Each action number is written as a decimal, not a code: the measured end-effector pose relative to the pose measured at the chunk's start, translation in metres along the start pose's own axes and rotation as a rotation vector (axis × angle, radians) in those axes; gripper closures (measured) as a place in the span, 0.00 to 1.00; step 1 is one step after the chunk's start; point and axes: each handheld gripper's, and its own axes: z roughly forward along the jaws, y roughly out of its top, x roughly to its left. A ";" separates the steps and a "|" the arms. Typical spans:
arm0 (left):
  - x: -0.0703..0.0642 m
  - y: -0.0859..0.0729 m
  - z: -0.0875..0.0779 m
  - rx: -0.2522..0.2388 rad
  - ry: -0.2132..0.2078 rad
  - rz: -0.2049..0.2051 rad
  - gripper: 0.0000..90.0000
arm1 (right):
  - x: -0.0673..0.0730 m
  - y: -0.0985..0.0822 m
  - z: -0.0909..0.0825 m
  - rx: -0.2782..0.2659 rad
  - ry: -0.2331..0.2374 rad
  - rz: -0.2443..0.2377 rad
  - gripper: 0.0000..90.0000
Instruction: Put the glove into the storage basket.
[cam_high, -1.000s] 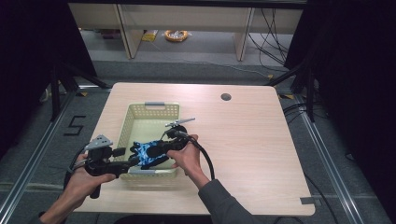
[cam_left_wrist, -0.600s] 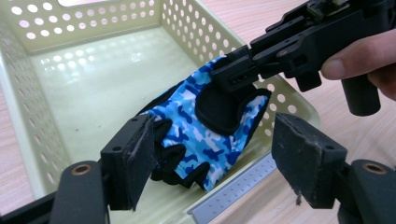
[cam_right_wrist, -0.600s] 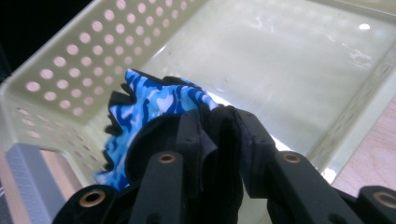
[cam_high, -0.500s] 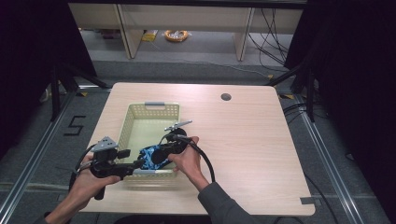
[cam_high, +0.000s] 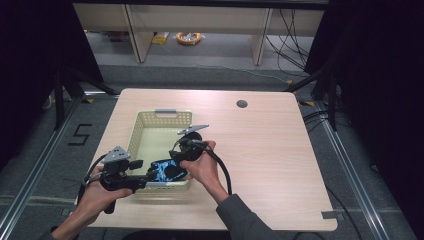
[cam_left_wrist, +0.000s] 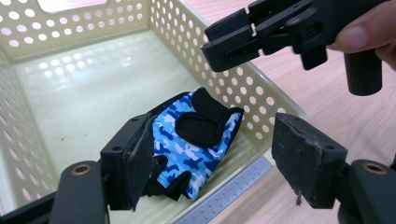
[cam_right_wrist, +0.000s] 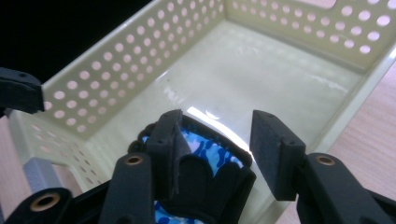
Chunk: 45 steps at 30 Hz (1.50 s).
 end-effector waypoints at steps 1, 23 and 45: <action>0.000 0.000 0.000 -0.003 -0.006 0.006 0.32 | -0.001 0.000 -0.002 -0.023 0.004 -0.008 0.60; -0.019 -0.008 -0.002 -0.018 -0.081 0.030 0.21 | -0.028 -0.020 -0.067 -0.098 0.034 -0.047 0.51; -0.053 -0.020 0.001 -0.040 -0.188 0.067 0.20 | -0.054 -0.059 -0.104 -0.128 0.020 -0.009 0.44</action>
